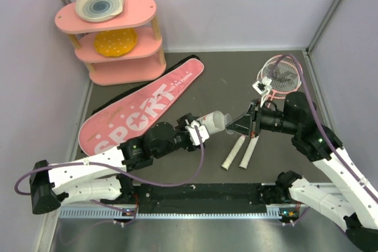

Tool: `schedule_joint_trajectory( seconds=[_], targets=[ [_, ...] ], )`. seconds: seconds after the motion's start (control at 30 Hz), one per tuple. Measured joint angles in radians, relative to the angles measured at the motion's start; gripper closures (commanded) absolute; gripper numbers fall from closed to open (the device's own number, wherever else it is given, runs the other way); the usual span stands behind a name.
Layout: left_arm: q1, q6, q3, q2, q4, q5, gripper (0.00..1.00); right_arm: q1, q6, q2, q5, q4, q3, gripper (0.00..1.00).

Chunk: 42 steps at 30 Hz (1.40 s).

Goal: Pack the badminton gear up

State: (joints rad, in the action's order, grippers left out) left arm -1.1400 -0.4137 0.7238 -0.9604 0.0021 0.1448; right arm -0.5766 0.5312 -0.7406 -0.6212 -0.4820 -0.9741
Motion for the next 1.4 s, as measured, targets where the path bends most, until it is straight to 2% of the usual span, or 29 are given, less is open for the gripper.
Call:
schedule_joint_trajectory(
  seconds=[0.3,1.4],
  targets=[
    [-0.002,-0.001,0.000,0.000,-0.002,0.000,0.81,-0.103,-0.025,-0.097,0.054,-0.019,-0.069,1.00],
    [-0.014,-0.012,0.000,0.001,-0.012,0.004,0.82,-0.128,-0.033,-0.183,0.031,0.002,-0.108,1.00]
  ],
)
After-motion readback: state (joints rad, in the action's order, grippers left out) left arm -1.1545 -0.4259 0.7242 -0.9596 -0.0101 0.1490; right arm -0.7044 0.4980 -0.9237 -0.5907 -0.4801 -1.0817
